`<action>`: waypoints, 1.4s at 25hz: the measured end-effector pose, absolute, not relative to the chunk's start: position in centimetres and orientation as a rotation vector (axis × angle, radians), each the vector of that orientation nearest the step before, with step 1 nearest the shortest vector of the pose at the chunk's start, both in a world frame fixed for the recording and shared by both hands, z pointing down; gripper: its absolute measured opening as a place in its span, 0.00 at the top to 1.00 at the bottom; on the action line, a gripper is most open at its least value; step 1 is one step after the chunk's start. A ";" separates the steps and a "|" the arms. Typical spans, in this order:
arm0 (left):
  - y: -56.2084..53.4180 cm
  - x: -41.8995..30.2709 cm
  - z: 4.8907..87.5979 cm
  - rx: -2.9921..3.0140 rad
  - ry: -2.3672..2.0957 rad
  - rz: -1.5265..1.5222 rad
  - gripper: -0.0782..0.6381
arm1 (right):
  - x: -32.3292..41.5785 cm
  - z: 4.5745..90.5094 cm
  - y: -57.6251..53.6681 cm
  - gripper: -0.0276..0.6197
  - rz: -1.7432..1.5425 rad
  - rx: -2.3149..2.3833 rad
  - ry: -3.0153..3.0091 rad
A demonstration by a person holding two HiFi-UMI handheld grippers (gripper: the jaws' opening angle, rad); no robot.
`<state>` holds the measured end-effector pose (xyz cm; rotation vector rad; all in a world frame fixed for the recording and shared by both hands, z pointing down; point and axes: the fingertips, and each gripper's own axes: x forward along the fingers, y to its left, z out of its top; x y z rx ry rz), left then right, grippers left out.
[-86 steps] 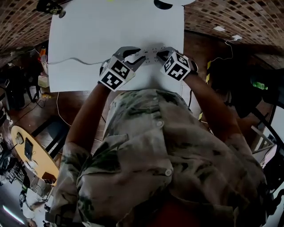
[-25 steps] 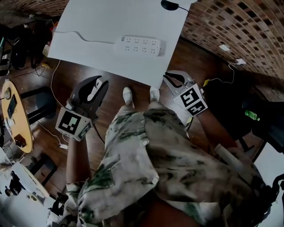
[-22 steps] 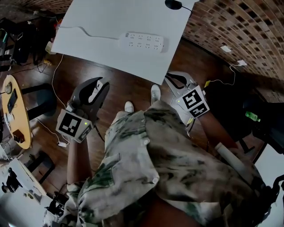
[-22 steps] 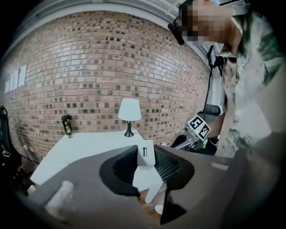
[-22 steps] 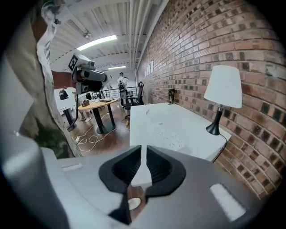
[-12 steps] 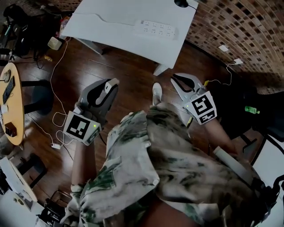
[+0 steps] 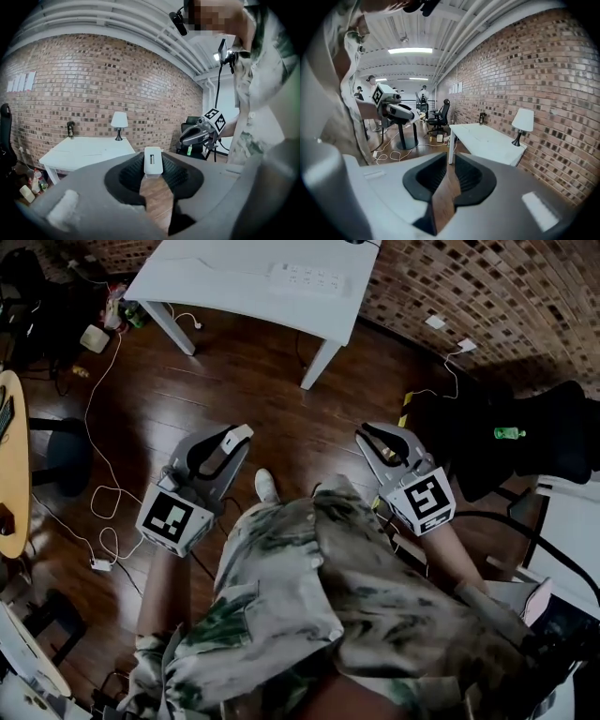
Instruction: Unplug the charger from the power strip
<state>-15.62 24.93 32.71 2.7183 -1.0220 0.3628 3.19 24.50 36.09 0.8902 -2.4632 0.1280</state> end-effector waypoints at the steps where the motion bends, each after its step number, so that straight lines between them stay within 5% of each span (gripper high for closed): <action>1: 25.6 -15.0 32.4 2.719 -1.023 0.349 0.75 | 3.8 35.4 25.2 0.86 0.112 0.904 -2.472; 17: 40.8 0.0 29.0 2.770 -1.068 0.339 0.75 | 15.7 32.0 41.6 0.83 0.121 0.932 -2.609; 35: 48.4 2.0 29.6 2.754 -1.093 0.362 0.75 | 17.5 31.4 49.2 0.88 0.057 0.916 -2.607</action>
